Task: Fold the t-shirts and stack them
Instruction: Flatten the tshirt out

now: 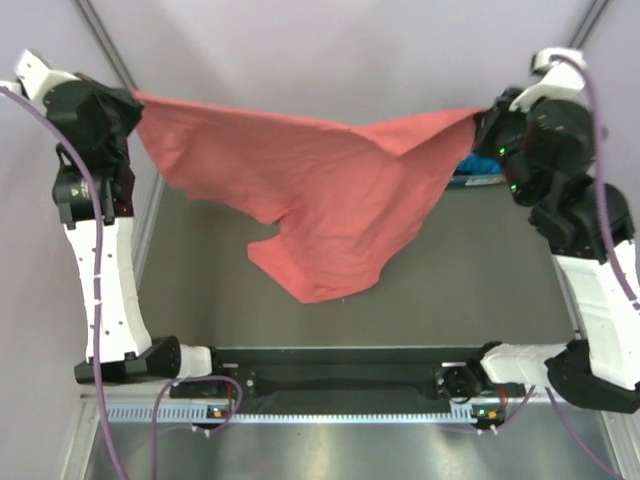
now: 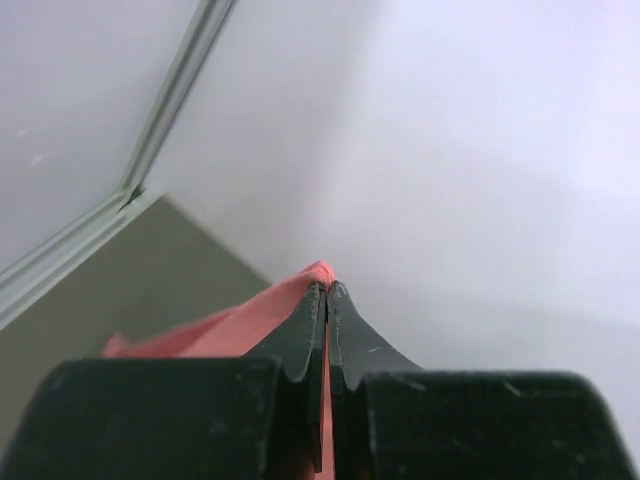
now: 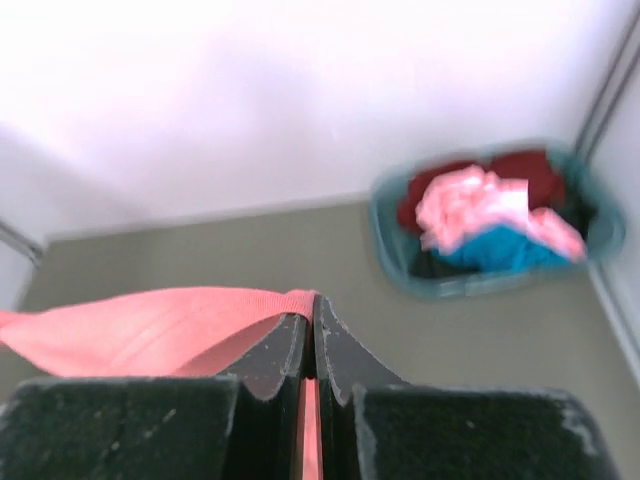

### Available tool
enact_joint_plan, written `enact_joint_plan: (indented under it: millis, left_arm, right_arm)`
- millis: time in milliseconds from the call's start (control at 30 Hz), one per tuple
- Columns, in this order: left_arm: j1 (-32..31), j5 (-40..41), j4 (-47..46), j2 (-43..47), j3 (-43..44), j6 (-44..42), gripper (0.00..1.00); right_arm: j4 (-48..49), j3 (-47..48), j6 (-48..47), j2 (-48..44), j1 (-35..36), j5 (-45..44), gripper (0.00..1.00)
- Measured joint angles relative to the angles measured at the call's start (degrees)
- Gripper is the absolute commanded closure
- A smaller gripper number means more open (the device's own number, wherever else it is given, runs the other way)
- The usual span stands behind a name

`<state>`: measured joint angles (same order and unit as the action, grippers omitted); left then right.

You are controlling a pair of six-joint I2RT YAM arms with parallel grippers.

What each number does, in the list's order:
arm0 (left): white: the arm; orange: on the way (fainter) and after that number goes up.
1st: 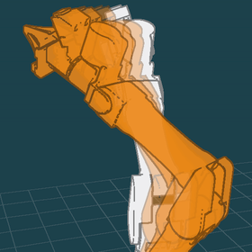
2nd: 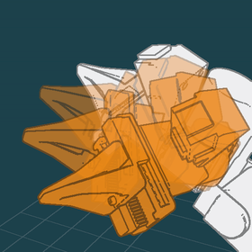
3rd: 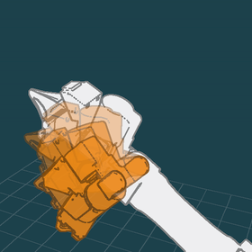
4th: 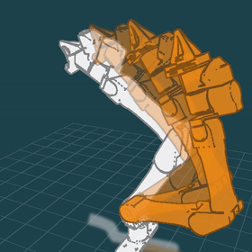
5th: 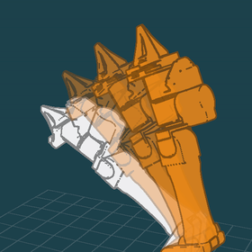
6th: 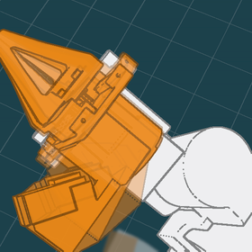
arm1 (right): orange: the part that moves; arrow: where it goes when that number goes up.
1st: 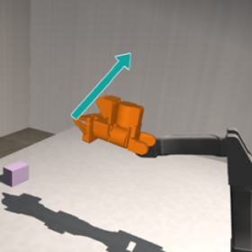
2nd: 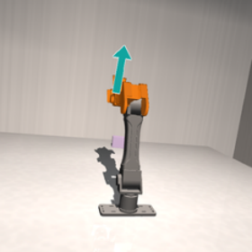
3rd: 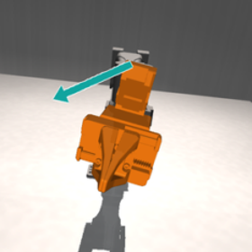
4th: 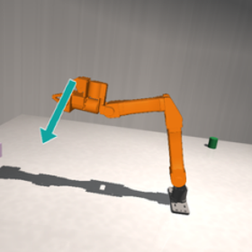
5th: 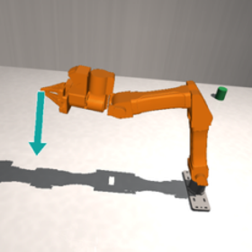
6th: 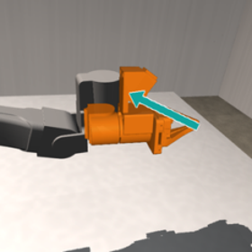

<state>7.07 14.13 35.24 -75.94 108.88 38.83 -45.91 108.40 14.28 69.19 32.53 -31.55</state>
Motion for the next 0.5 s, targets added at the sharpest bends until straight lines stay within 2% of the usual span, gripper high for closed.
enact_joint_plan:
  millis: [100, 200, 367, 500]
  left_arm:
    - [0.0, -2.16, 1.53, -4.72, 11.52, 0.17, 1.0]
    - [0.0, -5.57, 1.05, -9.79, 20.35, 1.36, 1.0]
    - [0.0, -11.93, 0.37, -13.38, 21.97, 5.75, 1.0]
    - [0.0, -14.93, 0.79, -14.58, 22.45, 7.8, 1.0]
  right_arm:
    - [1.27, 12.26, -3.45, 4.04, -0.2, 1.31, 1.0]
    - [5.66, 17.09, -7.26, 5.09, -0.2, 1.99, 1.0]
    - [16.04, 14.97, -14.43, 4.76, -0.24, 2.16, 1.0]
    - [20.35, 14.29, -18.71, 5.86, -0.37, 3.32, 1.0]
